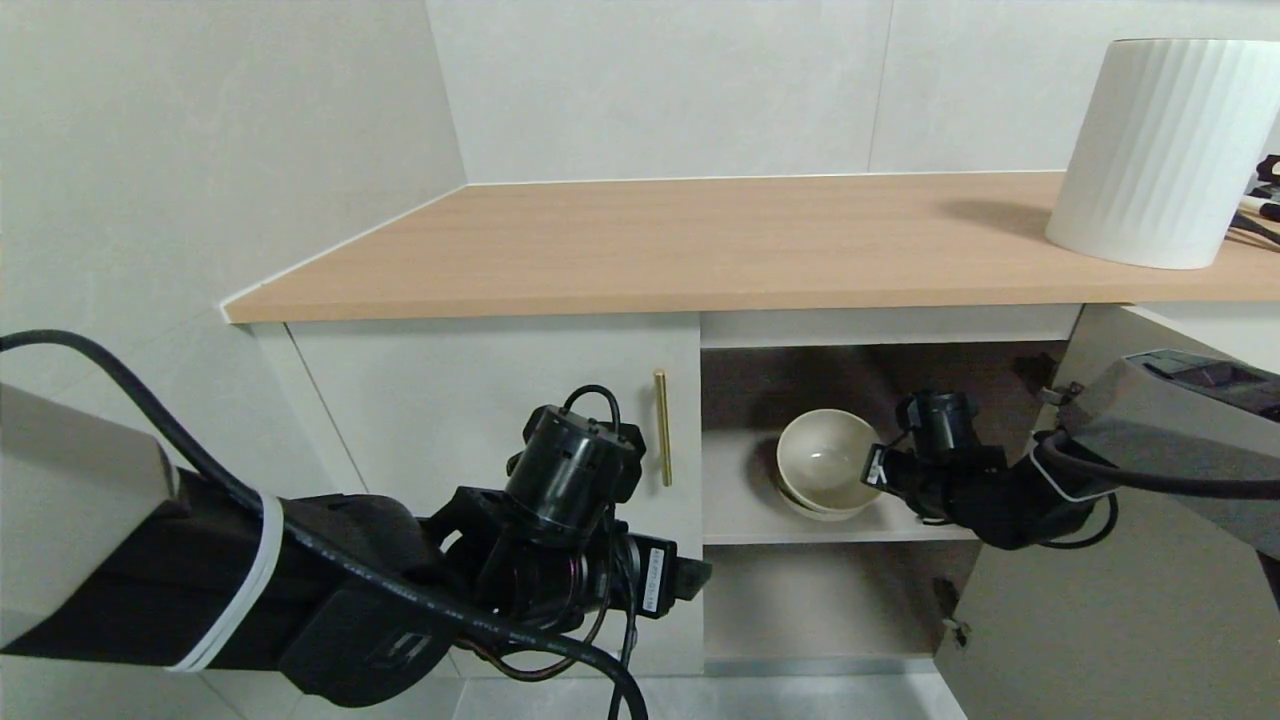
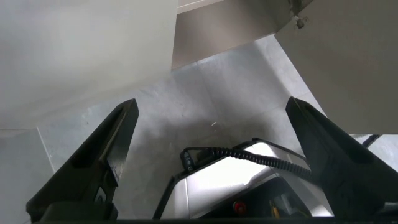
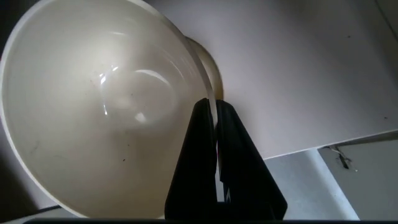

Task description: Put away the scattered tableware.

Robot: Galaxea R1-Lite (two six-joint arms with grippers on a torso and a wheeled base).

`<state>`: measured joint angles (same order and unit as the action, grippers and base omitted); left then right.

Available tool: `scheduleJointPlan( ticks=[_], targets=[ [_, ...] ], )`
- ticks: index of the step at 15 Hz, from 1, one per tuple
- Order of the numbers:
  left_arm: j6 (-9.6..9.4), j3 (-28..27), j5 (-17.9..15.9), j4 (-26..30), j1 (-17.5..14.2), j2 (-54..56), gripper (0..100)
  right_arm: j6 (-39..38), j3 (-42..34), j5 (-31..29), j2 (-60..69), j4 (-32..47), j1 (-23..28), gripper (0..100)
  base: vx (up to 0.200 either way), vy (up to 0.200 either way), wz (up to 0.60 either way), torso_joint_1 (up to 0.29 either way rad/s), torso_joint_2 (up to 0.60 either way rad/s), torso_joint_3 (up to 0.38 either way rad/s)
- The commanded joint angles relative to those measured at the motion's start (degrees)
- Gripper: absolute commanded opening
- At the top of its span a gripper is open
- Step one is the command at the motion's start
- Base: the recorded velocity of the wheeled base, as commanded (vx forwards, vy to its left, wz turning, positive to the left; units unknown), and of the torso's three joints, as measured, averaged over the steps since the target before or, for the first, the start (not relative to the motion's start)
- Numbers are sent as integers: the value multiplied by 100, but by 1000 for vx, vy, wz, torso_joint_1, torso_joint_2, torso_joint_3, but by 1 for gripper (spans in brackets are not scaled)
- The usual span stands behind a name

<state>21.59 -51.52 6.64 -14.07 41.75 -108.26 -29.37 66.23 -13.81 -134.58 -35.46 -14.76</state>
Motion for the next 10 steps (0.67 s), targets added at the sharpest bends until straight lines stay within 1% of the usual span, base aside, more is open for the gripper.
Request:
scheduleJointPlan(
  ticks=[1,4,5,10],
  targets=[
    [3,1,4,-8,0,-10,100,1,57,-16,-86,4,0,0,0,0,0,0,0,0],
    [3,1,4,-8,0,-19,100,10,100,-51,-138,4,0,0,0,0,0,0,0,0],
    [3,1,4,-8,0,-19,100,10,100,-51,-138,4,0,100,0,0,0,0,0,0],
    [12,-7,4,-8,0,-19,100,10,83,-43,-129,4,-9,100,0,0,0,0,0,0]
  ],
)
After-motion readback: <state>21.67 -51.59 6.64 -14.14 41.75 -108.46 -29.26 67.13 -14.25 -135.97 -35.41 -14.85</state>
